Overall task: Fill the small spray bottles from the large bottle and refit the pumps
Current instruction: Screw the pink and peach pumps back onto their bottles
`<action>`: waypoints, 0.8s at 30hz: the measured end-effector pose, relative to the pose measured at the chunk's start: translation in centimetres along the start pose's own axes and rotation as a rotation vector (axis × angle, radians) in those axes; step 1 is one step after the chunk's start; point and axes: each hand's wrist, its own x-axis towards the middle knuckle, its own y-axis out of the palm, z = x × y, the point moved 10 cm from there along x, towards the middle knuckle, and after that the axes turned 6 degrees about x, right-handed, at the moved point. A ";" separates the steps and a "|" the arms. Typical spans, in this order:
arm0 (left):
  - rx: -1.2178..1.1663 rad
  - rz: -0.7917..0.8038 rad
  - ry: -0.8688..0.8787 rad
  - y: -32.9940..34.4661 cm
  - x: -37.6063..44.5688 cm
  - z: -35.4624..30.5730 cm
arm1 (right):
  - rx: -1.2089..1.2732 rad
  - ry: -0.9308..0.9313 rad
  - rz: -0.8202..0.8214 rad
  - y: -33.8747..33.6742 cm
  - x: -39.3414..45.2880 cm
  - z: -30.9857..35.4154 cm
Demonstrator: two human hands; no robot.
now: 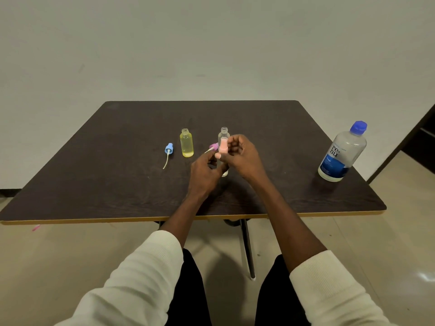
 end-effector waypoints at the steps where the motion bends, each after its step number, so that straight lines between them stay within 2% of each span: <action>1: -0.005 0.006 -0.002 0.0 0.0 0.0 | 0.021 0.012 0.013 0.1 0.0 0.1; 5: -0.024 0.002 -0.001 0.1 0.0 -0.1 | -0.012 0.017 0.044 0.2 -0.1 0.3; 11: 0.003 -0.003 -0.004 0.0 0.0 0.1 | 0.048 0.054 -0.022 -0.3 -0.1 -0.8; 17: -0.005 -0.012 -0.015 -0.1 0.1 0.0 | 0.030 0.050 0.022 0.0 -0.2 -0.4; 22: -0.003 0.003 -0.003 0.1 0.1 0.0 | 0.088 0.072 -0.036 -0.5 -0.2 -0.9; 24: -0.011 0.008 -0.004 0.1 0.1 0.0 | 0.089 0.080 0.000 -0.2 -0.1 -0.8</action>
